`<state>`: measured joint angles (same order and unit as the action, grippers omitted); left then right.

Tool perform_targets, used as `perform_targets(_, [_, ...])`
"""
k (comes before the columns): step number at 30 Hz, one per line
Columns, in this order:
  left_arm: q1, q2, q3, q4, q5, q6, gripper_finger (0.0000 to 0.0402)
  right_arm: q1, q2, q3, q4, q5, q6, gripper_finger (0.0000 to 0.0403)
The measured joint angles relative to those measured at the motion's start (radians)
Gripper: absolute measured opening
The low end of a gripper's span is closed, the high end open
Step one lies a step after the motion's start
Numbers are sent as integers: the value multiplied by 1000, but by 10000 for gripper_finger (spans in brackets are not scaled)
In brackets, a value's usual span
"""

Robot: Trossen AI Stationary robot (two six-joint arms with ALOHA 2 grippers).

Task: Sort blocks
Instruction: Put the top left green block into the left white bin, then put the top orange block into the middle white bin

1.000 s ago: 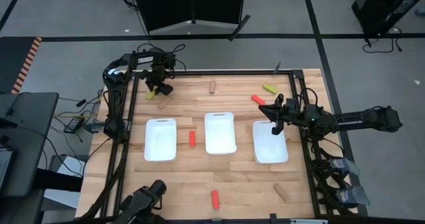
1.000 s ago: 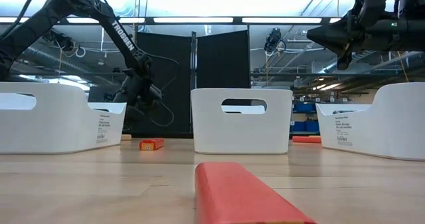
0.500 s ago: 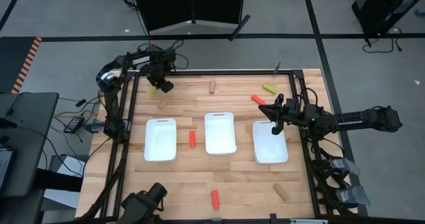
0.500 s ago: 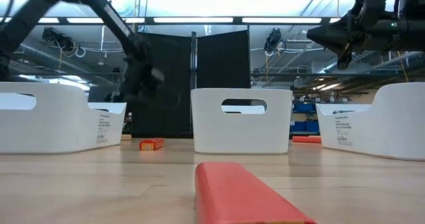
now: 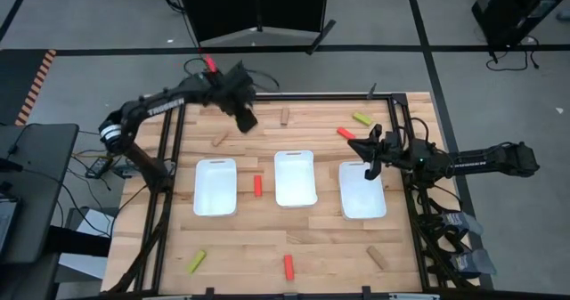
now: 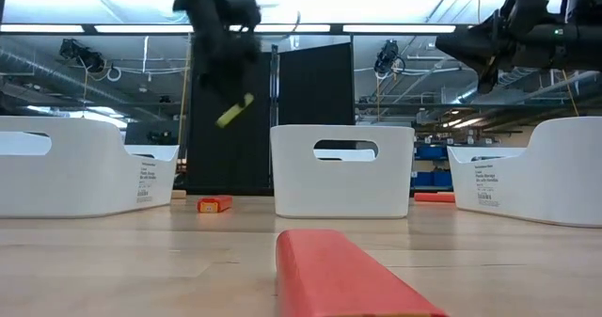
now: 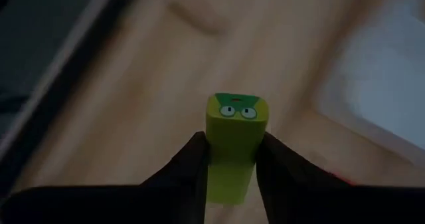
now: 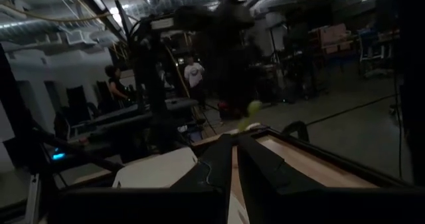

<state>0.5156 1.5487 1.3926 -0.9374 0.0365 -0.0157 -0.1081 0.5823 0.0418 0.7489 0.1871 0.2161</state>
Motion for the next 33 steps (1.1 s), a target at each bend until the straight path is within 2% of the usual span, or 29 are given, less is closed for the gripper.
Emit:
perform_targets(2, [-101, -6, 0, -42, -41, -44, 103, 0, 0, 0, 6, -1, 1, 37])
perform_targets(6, [-282, -7, -8, -176, -199, -204, 103, 0, 0, 0, 5, -28, 1, 37])
perform_targets(15, [-602, -19, -104, -307, -188, -590, 103, 0, 0, 0, -2, -31, -9, 37])
perform_targets(20, [-683, -20, -187, -331, -180, -775, 103, 0, 6, 0, -8, -32, -36, 37])
perform_targets(25, [-695, -20, -272, -320, -208, -853, 104, 0, 41, 15, -26, -32, -64, 40])
perform_targets(27, [-695, -20, -300, -308, -221, -869, 129, 2, 59, 41, -66, -32, -66, 46])
perform_targets(33, [-700, -33, -308, -267, -274, -878, 255, 21, 138, 155, -263, -19, -94, 78])
